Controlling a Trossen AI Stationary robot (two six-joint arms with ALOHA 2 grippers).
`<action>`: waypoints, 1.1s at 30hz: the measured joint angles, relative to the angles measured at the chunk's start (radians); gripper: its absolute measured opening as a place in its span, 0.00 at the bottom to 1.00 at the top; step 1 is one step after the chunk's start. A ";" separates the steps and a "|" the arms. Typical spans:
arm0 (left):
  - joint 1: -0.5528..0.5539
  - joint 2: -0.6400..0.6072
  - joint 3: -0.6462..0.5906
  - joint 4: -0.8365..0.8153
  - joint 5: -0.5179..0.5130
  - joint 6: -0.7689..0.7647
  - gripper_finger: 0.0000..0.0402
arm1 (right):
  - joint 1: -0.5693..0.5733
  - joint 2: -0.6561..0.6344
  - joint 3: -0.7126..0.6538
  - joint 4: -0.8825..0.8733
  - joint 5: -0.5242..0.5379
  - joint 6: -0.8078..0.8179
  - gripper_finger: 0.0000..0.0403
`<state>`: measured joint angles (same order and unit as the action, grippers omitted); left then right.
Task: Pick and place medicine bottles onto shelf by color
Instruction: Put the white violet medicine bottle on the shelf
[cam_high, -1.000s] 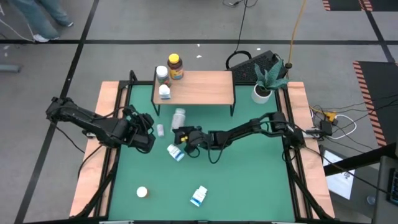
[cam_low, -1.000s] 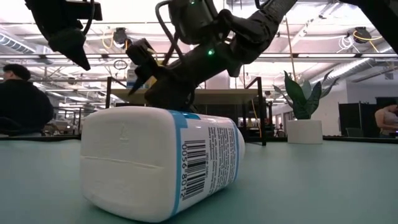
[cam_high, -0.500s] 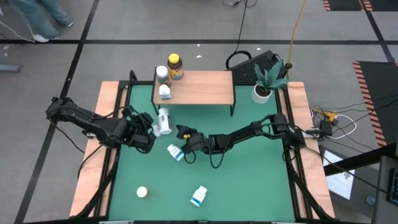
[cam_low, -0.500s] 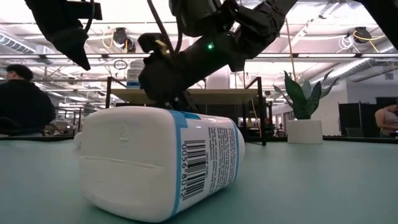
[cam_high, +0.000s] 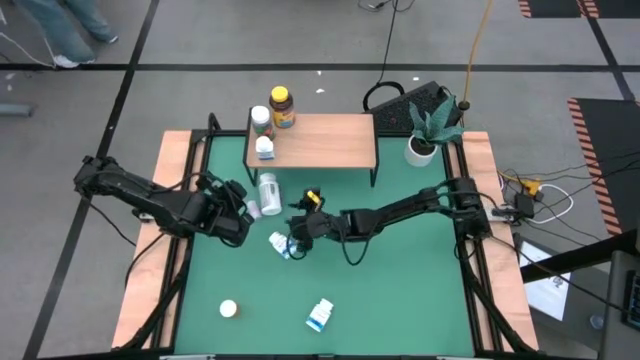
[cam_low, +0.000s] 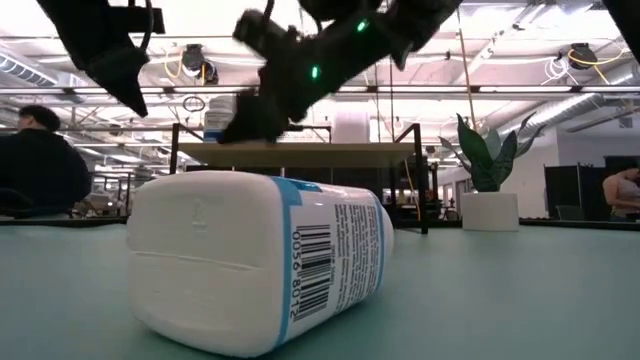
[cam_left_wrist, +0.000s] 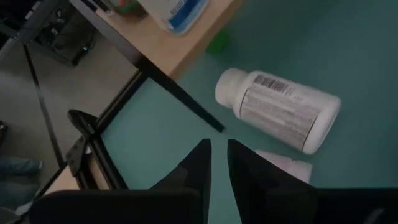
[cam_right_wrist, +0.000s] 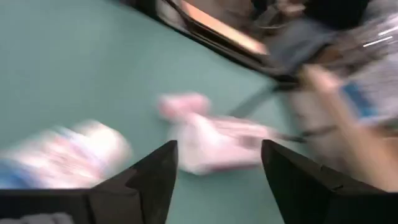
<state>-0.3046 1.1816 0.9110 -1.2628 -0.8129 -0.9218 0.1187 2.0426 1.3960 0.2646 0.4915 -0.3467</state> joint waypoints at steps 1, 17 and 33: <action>0.000 0.000 -0.013 0.011 0.001 0.001 0.16 | -0.007 -0.014 0.000 -0.016 -0.081 0.076 0.59; 0.041 0.000 -0.165 0.060 0.003 -0.057 0.47 | -0.053 0.108 -0.001 0.171 -0.126 0.561 0.82; 0.058 0.000 -0.165 0.064 0.000 -0.049 0.53 | -0.102 0.161 0.002 0.255 -0.256 0.858 0.99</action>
<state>-0.2462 1.1816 0.7456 -1.1987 -0.8129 -0.9708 0.0163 2.2041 1.3979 0.5193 0.2352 0.5111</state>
